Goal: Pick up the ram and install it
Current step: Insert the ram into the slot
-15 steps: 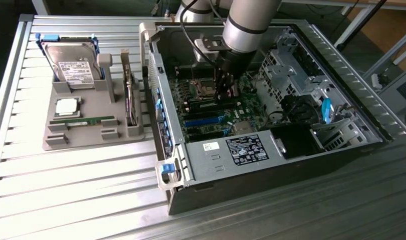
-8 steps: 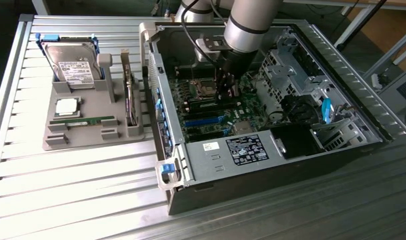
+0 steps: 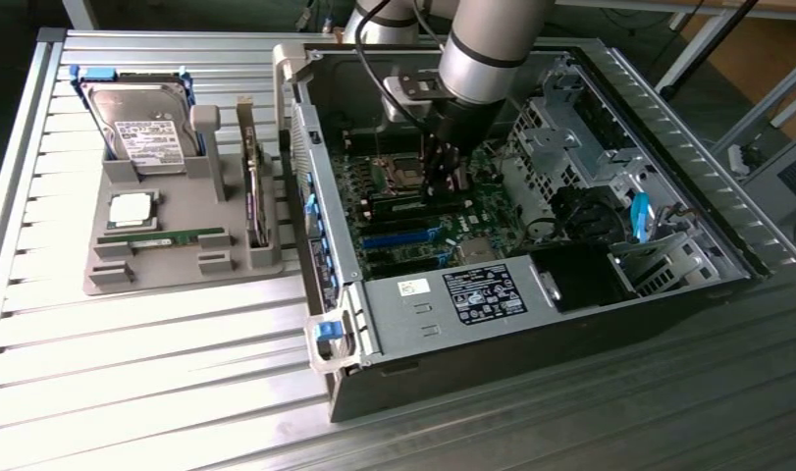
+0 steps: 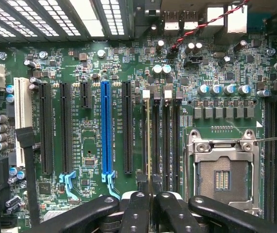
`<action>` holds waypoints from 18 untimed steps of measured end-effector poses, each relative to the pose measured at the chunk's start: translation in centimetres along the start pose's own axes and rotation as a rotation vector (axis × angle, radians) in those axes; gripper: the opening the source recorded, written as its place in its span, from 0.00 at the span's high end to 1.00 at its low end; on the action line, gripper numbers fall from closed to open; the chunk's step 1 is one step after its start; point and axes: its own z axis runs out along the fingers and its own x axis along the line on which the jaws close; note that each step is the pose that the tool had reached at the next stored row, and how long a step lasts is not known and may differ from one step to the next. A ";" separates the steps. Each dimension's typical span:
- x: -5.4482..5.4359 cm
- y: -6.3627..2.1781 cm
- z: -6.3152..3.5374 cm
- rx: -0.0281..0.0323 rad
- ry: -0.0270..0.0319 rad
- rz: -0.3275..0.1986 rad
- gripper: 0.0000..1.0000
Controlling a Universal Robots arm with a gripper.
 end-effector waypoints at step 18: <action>0.0 -0.03 0.27 0.0001 0.0027 0.001 0.82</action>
